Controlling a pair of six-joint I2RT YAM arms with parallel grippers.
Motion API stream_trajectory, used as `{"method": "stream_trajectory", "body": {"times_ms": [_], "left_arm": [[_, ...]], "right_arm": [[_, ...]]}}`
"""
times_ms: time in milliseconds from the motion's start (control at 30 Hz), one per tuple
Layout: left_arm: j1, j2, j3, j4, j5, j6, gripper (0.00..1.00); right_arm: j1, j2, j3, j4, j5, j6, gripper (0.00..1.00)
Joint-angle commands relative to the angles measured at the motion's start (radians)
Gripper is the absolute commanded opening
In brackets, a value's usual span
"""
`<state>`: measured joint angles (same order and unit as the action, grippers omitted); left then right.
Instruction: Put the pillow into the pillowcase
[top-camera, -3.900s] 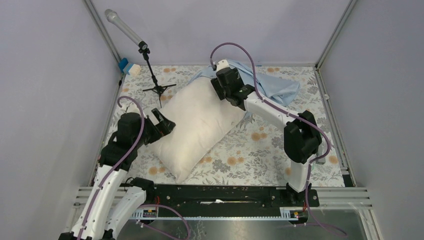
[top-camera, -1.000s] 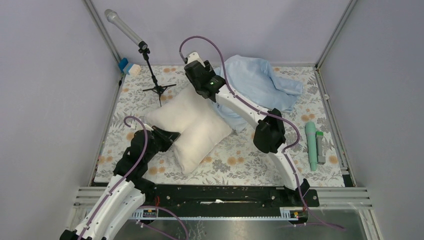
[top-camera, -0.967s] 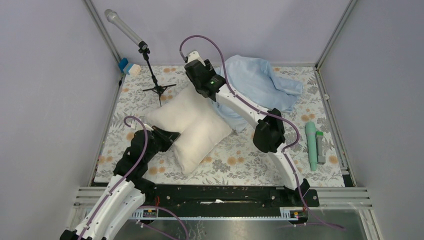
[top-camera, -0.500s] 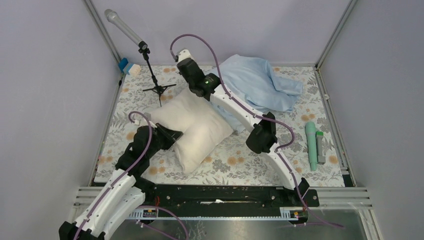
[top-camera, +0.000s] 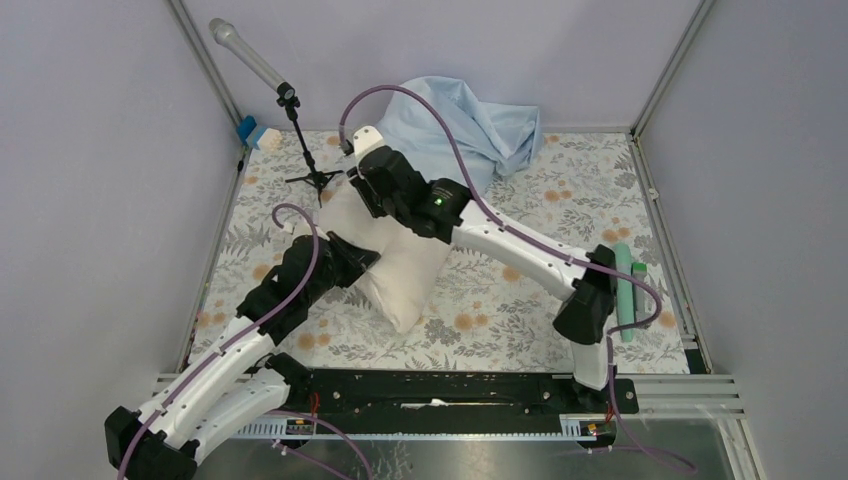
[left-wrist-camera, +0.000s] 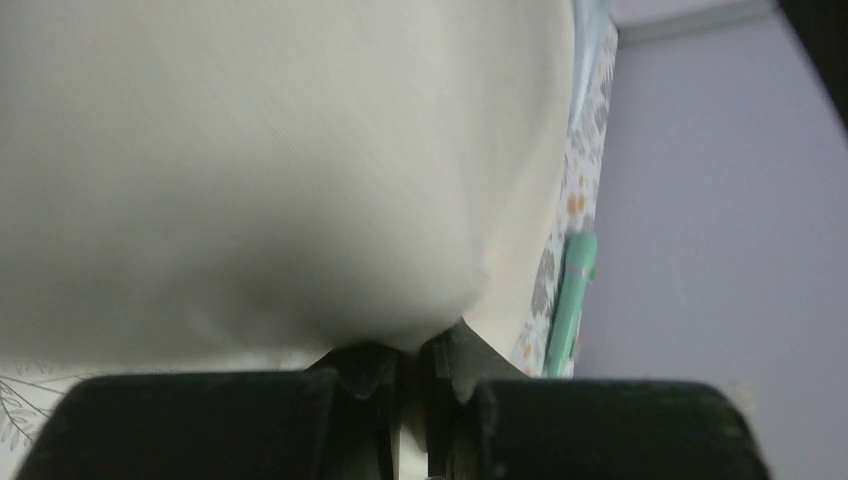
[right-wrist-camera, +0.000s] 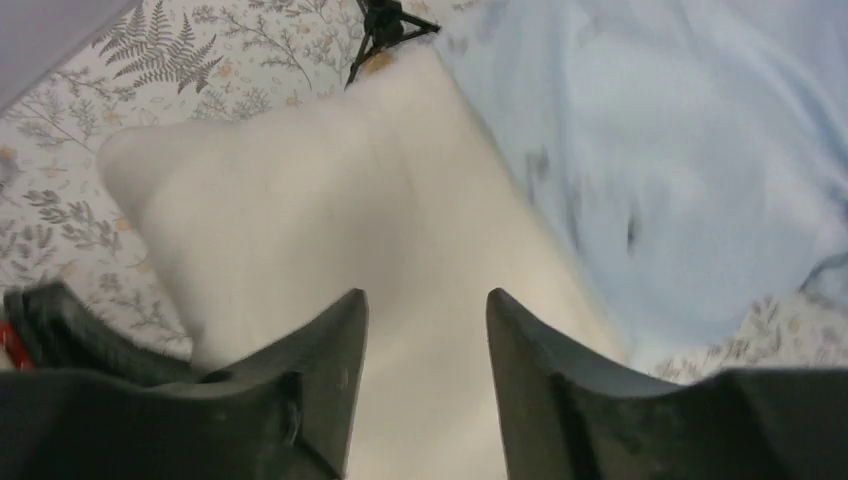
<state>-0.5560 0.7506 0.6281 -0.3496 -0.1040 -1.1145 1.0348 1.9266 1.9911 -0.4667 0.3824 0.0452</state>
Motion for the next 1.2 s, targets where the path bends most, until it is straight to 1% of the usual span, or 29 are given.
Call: {"method": "stream_trajectory", "body": {"times_ms": [0, 67, 100, 200, 300, 367, 400, 500, 600, 700, 800, 1000, 1100, 1167], "left_arm": [[0.01, -0.032, -0.01, 0.135, -0.145, -0.068, 0.0], [0.011, -0.045, -0.014, 0.125, -0.16, -0.07, 0.0], [0.011, -0.046, -0.011, 0.116, -0.165, -0.068, 0.0], [0.011, -0.045, 0.004, 0.105, -0.166, -0.062, 0.0], [0.011, -0.043, 0.019, 0.098, -0.16, -0.057, 0.0], [0.011, -0.041, 0.029, 0.092, -0.157, -0.052, 0.0], [0.011, -0.04, 0.033, 0.091, -0.156, -0.05, 0.0], [0.012, -0.038, 0.04, 0.088, -0.155, -0.048, 0.0], [0.011, -0.037, 0.049, 0.085, -0.152, -0.047, 0.0], [0.011, -0.036, 0.063, 0.074, -0.153, -0.04, 0.0], [0.011, -0.044, 0.07, 0.066, -0.156, -0.033, 0.0], [0.011, -0.052, 0.087, 0.053, -0.161, -0.024, 0.0], [0.011, -0.051, 0.097, 0.046, -0.161, -0.017, 0.0], [0.011, -0.048, 0.104, 0.042, -0.155, -0.013, 0.0]], "right_arm": [[0.019, -0.233, -0.184, 0.112, 0.072, 0.035, 0.62], [0.019, -0.338, -0.328, 0.171, 0.149, 0.032, 0.88], [0.016, -0.391, -0.399, 0.196, 0.183, 0.039, 0.98], [-0.04, -0.522, -0.636, 0.281, 0.218, 0.099, 1.0], [-0.149, -0.624, -0.86, 0.346, 0.204, 0.198, 1.0], [-0.238, -0.686, -1.046, 0.443, 0.14, 0.255, 1.0], [-0.276, -0.715, -1.113, 0.516, 0.08, 0.275, 1.0], [-0.311, -0.708, -1.232, 0.69, 0.023, 0.255, 0.98], [-0.326, -0.626, -1.276, 0.832, -0.008, 0.22, 0.9], [-0.378, -0.519, -1.279, 0.941, -0.076, 0.232, 0.81], [-0.389, -0.417, -1.26, 1.027, -0.102, 0.216, 0.8], [-0.394, -0.226, -1.145, 1.054, -0.091, 0.207, 0.79], [-0.396, -0.167, -1.104, 1.058, -0.045, 0.206, 0.78], [-0.395, -0.135, -1.083, 1.068, 0.015, 0.197, 0.79]]}}
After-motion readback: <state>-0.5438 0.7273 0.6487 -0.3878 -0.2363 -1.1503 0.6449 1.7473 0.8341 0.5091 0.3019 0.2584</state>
